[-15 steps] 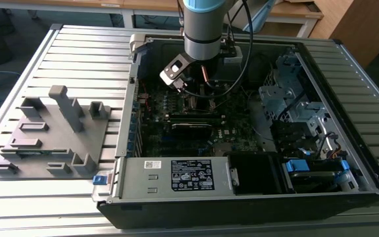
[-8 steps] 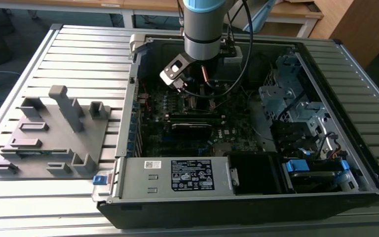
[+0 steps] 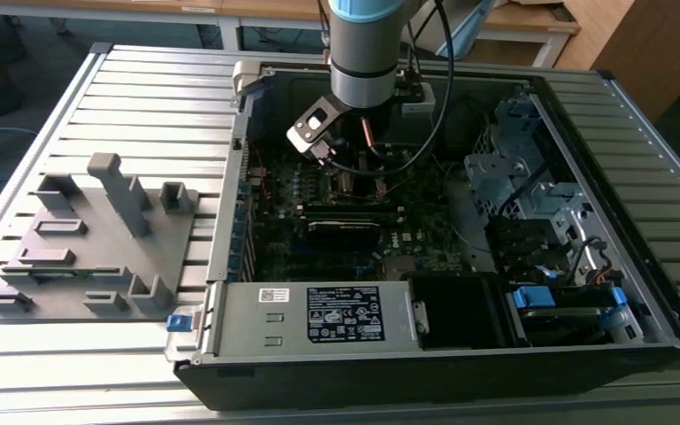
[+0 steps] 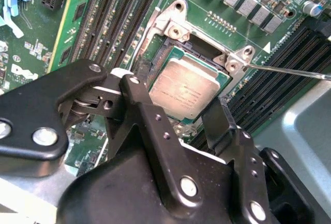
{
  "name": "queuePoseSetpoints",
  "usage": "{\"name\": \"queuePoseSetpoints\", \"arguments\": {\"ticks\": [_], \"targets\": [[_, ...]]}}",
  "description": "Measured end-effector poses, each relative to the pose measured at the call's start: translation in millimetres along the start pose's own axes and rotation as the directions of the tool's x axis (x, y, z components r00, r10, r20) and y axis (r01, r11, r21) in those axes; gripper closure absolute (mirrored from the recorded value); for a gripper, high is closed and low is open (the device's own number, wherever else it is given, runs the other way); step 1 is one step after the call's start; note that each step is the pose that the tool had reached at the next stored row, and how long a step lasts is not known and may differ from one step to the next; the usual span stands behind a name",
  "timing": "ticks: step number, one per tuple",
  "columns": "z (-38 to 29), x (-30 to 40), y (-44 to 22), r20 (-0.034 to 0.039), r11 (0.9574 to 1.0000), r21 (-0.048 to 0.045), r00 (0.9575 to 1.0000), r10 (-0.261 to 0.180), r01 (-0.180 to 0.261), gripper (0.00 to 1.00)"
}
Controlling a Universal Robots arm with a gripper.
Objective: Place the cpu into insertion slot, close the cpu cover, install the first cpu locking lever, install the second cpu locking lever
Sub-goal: 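Place the cpu into insertion slot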
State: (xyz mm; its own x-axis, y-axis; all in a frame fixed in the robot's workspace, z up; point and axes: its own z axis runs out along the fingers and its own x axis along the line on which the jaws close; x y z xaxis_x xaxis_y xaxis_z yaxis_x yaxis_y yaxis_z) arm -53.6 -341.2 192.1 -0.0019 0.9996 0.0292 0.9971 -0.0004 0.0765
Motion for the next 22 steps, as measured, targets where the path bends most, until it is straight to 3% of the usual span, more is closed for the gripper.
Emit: {"name": "queuePoseSetpoints", "arguments": {"ticks": [1,16,22], "targets": [[0.0,0.0,0.0,0.0,1.0,0.0,1.0,0.0,0.0,0.33],[-0.3,0.0,0.0,0.0001,1.0,0.0,1.0,0.0,0.0,0.33],[-0.4,0.0,0.0,0.0,1.0,0.0,1.0,0.0,0.0,0.41]]}}
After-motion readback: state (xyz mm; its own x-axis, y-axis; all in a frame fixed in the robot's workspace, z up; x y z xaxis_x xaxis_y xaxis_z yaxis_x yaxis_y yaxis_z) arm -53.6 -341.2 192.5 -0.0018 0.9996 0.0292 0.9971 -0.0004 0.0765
